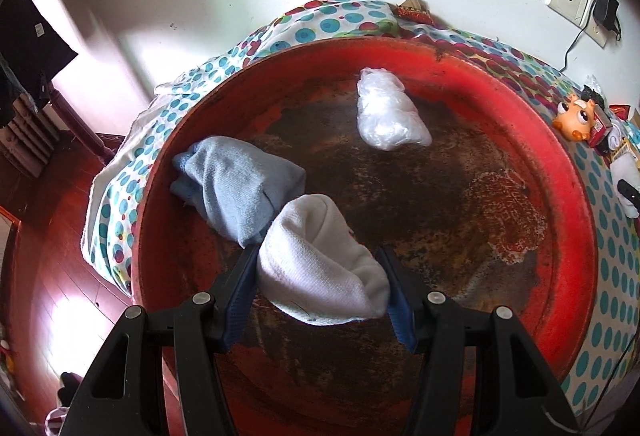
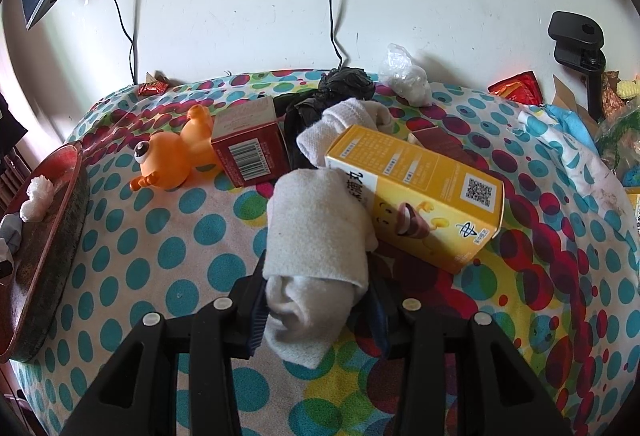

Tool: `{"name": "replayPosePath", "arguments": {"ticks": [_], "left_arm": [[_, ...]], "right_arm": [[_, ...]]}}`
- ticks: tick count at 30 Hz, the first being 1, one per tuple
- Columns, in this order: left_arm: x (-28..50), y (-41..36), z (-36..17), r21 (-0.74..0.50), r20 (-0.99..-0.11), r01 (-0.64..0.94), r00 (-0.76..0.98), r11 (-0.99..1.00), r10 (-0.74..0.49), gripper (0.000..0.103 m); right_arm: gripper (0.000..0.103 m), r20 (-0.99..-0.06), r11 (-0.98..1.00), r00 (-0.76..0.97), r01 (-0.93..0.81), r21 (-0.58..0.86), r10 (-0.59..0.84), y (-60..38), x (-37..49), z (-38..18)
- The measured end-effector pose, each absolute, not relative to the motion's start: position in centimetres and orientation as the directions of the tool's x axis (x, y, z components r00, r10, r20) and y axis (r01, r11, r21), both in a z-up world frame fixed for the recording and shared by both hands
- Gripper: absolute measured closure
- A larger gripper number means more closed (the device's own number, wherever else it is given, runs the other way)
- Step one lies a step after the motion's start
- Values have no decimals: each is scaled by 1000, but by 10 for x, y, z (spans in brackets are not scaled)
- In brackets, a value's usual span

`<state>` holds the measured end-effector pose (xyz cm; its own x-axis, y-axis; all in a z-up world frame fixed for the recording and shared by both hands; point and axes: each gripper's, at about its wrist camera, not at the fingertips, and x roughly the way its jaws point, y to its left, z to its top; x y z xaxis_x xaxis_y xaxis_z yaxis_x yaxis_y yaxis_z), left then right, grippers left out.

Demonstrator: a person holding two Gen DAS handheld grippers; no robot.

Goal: Organize objects
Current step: 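Carry the white sock into the red tray with the left gripper and release it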

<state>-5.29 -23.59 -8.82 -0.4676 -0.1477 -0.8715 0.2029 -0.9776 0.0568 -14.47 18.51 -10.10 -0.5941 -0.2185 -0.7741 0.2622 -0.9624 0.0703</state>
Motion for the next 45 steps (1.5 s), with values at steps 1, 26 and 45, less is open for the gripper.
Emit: {"name": "replayPosePath", "arguments": {"ticks": [1,26,45], "left_arm": [[-53,-237,-89,55,-872,204,-468,-977,-147,47],[-33,-268,-94,56,-889,226,-433,-973,-151,47],[-28,-263,-87,56,-868,201,-475,-978,-147,17]], "right_arm": [[61,-774,-963,-595,262,68,-217,185,-145,-101],[60,-775,-964,-598,262,49,-202,181,-144,-101],[60,-775,-964,-602,263,32,-190,180,-144,-101]]}}
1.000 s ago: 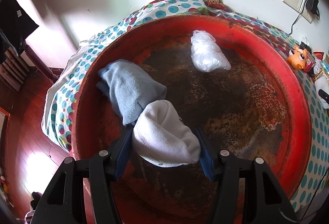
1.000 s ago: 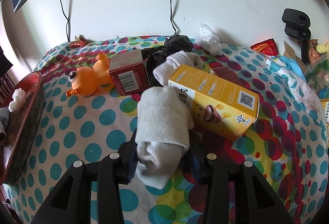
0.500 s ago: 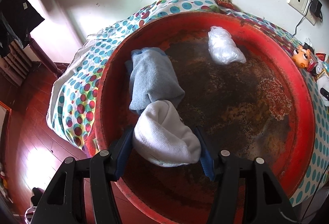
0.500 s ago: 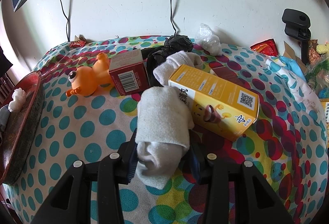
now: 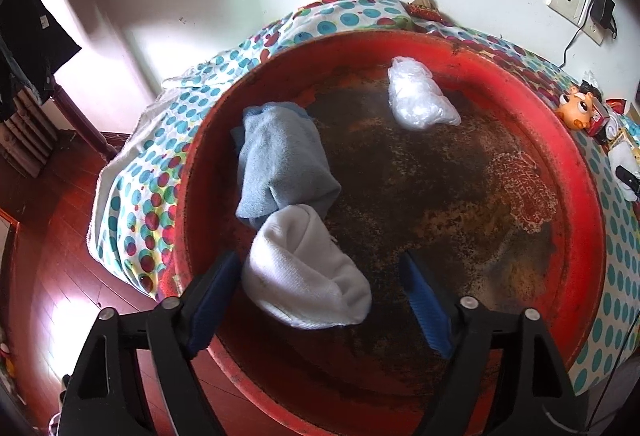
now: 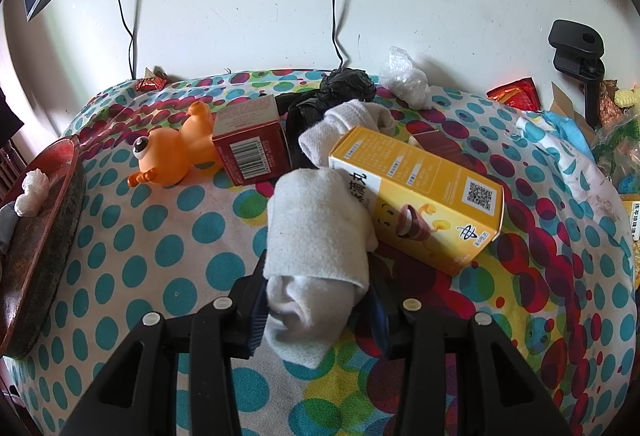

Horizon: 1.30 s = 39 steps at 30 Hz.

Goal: Organize objects
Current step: 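Carry the white sock into the red tray with the left gripper and release it, then carry the white rolled sock with the right gripper into the red tray and release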

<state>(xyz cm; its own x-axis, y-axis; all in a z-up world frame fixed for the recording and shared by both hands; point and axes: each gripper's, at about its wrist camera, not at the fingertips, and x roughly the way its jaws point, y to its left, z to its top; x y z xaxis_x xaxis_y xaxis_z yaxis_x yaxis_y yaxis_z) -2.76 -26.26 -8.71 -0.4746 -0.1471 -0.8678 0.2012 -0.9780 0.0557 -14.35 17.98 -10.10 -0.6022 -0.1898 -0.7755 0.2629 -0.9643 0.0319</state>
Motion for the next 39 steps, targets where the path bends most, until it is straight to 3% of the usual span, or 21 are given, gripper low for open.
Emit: {"name": "replayPosePath", "arguments": {"ticks": [16,28,39], "left_arm": [[4,-260,-48,30,-753,284,-624,-958,-209,6],[5,-252,-61,54,-737,248,-644,-967,-206,5],[9,-270,-65,-41,-740,252,-658,-967,-141,4]], "right_arm": [[60,-776,-965,-605,262,19,-179,177,-142,-101],[62,-768,-964,-629,260,-60,-122,166,-138,-99],[65,-763,-973,-640,220,-68,-92,158,-124,-88]]}}
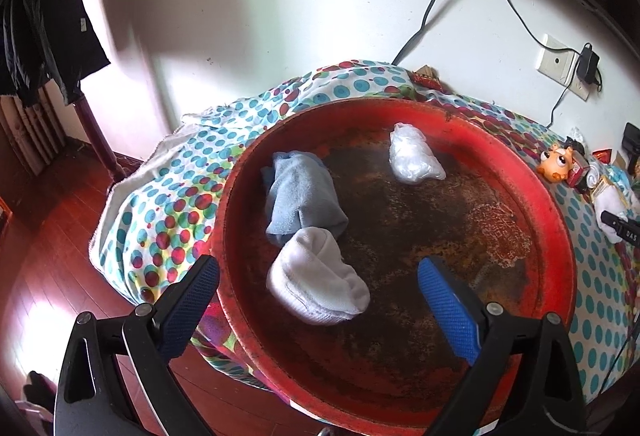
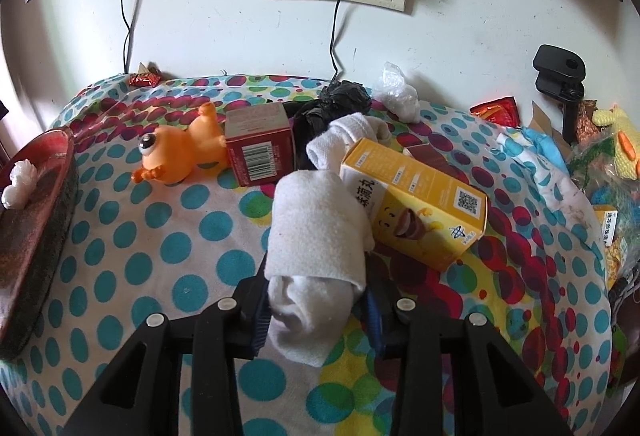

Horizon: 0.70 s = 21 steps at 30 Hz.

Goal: Organize objects
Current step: 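Carry the white rolled sock with the right gripper into the red tray and release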

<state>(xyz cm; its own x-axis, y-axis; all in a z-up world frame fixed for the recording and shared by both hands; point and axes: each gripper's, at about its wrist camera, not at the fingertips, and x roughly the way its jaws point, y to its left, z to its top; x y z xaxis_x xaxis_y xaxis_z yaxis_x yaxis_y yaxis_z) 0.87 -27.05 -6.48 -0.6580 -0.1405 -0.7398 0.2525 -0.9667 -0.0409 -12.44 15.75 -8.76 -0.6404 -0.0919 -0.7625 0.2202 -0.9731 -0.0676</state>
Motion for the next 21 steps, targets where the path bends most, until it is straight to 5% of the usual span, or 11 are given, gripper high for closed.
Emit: {"name": "replayPosePath", "arguments": {"ticks": [21], "left_arm": [[5,-274,-73,-7,-764,273,-623,-962,-171,4]], "right_arm": [[65,-735,-891,-595,454,27,-325,41,-51,-41]]}}
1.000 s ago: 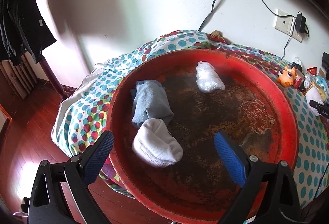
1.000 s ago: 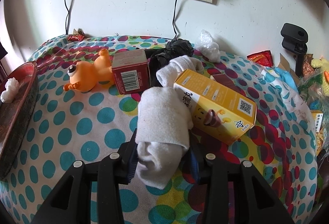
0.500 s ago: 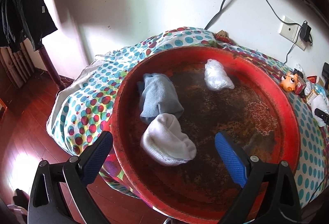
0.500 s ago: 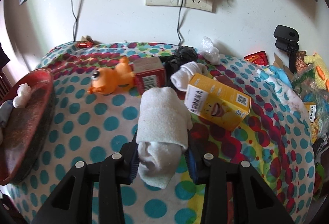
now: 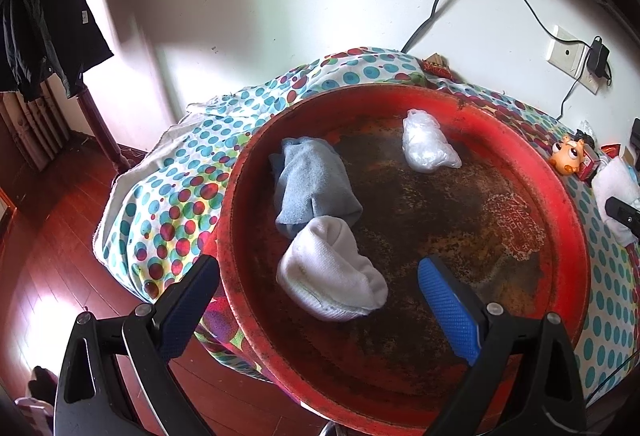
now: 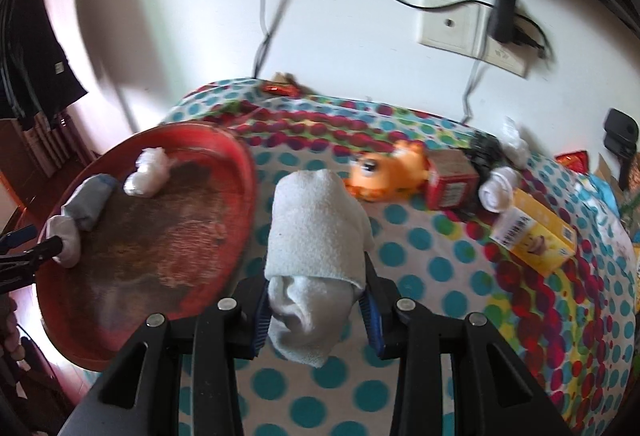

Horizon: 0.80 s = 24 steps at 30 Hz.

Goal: Organize objects
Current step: 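Carry the white rolled sock with the right gripper into the red tray and release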

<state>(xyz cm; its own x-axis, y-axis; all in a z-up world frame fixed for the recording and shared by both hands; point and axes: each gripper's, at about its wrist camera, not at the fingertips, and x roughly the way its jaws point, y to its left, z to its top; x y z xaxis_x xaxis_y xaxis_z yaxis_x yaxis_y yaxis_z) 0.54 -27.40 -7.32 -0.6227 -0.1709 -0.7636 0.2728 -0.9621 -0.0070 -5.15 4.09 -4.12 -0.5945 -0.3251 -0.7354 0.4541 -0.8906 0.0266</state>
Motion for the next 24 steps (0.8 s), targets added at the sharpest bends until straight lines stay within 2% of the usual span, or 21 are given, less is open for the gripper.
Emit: {"name": "replayPosePath", "arguments": {"ticks": [7,24], "left_arm": [[6,-276,-72,-8,-760,279,-626,-960,-175,4],[6,-279,-73,-17,-762,281,-625,-960,-170,4]], "right_arm": [[65,-731,-852,-568,522,35,-378,4,-39,-34],[65,-768,-788,-508,616,-9,-389,-63,-34,-45]]}}
